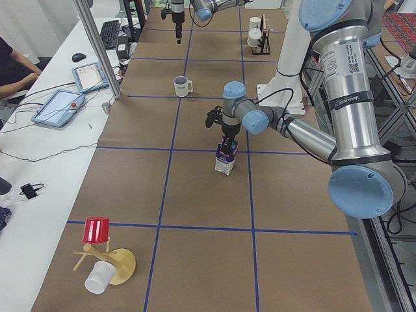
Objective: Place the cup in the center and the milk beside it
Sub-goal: 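Raise the right gripper away while the left gripper reaches the milk carton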
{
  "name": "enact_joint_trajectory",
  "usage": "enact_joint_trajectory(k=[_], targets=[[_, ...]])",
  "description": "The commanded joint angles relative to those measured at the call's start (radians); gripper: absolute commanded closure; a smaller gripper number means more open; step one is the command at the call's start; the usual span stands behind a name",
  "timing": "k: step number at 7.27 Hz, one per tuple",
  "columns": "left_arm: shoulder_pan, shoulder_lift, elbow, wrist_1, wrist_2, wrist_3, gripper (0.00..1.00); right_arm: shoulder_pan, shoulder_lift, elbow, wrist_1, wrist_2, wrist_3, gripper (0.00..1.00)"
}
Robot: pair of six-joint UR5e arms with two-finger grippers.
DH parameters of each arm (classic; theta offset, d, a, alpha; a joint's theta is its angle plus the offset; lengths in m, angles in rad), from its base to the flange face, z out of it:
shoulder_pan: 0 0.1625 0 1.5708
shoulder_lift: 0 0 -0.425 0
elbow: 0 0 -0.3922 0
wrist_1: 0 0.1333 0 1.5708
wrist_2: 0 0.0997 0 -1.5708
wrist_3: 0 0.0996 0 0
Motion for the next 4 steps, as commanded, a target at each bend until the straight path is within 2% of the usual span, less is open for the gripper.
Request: enact_joint_trajectory(k=[1, 3, 4], targets=[[-0.011, -0.002, -0.006, 0.002, -0.002, 0.002, 1.0, 0.002, 0.0, 0.007, -0.002, 0.0, -0.002, 0.0], [-0.041, -0.023, -0.026, 0.011, -0.026, 0.002, 1.0, 0.002, 0.0, 0.011, -0.002, 0.002, -0.002, 0.0], [-0.074, -0.087, -0.014, 0.055, -0.072, 0.002, 1.0, 0.006, -0.002, 0.014, -0.002, 0.012, -0.002, 0.0]])
